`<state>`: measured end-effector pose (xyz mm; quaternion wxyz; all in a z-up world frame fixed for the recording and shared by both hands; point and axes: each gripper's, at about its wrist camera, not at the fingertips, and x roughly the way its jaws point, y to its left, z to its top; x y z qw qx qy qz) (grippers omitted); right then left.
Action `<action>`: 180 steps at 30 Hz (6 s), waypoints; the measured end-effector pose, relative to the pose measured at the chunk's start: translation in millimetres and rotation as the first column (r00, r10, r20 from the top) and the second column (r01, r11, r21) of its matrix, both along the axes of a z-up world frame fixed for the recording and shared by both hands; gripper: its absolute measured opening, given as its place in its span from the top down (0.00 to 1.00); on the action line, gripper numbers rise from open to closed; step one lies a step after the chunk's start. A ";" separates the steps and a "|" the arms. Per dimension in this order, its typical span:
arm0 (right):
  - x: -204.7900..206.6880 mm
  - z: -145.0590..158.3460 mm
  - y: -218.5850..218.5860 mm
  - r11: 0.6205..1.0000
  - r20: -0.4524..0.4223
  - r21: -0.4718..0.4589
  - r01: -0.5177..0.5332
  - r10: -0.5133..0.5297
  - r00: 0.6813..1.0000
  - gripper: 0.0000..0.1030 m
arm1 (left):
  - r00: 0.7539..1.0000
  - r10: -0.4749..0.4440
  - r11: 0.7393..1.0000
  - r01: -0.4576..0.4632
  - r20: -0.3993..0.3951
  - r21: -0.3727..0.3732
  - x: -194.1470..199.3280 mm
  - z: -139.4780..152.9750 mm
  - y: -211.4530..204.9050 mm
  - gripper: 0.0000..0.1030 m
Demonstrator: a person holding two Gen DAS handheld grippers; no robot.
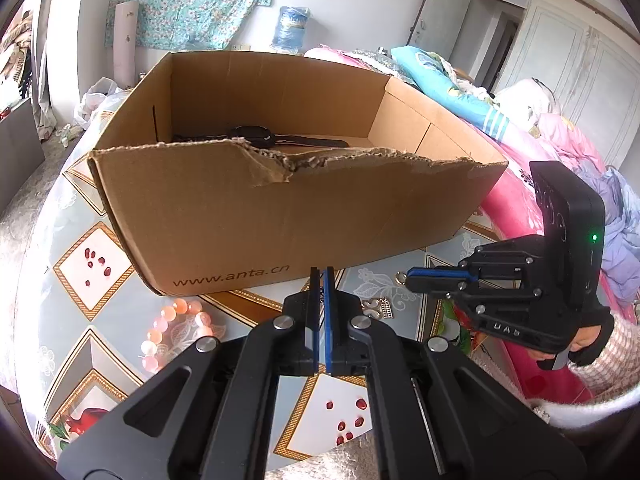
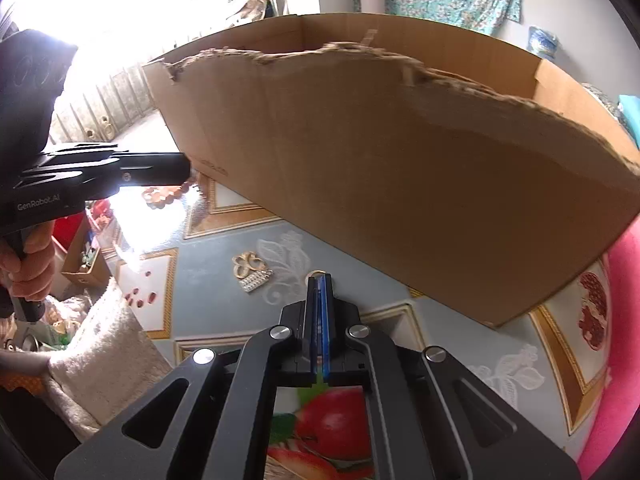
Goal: Organize jewelry
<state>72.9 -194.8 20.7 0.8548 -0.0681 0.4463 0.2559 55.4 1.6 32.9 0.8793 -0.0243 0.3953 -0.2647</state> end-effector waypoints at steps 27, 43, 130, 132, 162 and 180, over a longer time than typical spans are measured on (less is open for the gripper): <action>16.6 2.9 -4.4 0.986 -0.003 -0.026 -0.165 0.165 0.986 0.89 | 1.000 0.006 1.000 -0.006 -0.008 -0.003 2.5 -5.8 3.5 0.99; -13.8 45.8 -31.7 0.990 0.091 0.082 -0.110 0.103 0.990 0.90 | 0.997 -0.025 0.997 0.030 0.074 -0.066 -18.5 31.3 7.3 0.99; 33.2 -24.4 -48.2 0.953 -0.092 -0.153 0.262 -0.278 0.956 0.06 | 0.978 0.159 0.932 -0.105 -0.132 0.346 -10.1 -43.8 -47.0 0.08; 36.3 -25.6 -49.2 0.953 -0.098 -0.151 0.263 -0.279 0.955 0.06 | 0.978 0.163 0.932 -0.109 -0.131 0.346 -8.5 -43.5 -48.8 0.08; 11.0 -23.1 -50.7 0.957 -0.064 -0.133 0.256 -0.266 0.962 0.06 | 0.974 0.175 0.929 -0.116 -0.141 0.351 -6.3 -45.3 -47.3 0.08; -21.8 -4.0 -26.6 0.999 0.068 0.032 -0.006 0.003 0.998 0.31 | 0.977 0.146 0.930 -0.083 -0.153 0.359 -16.5 -43.9 -37.1 0.08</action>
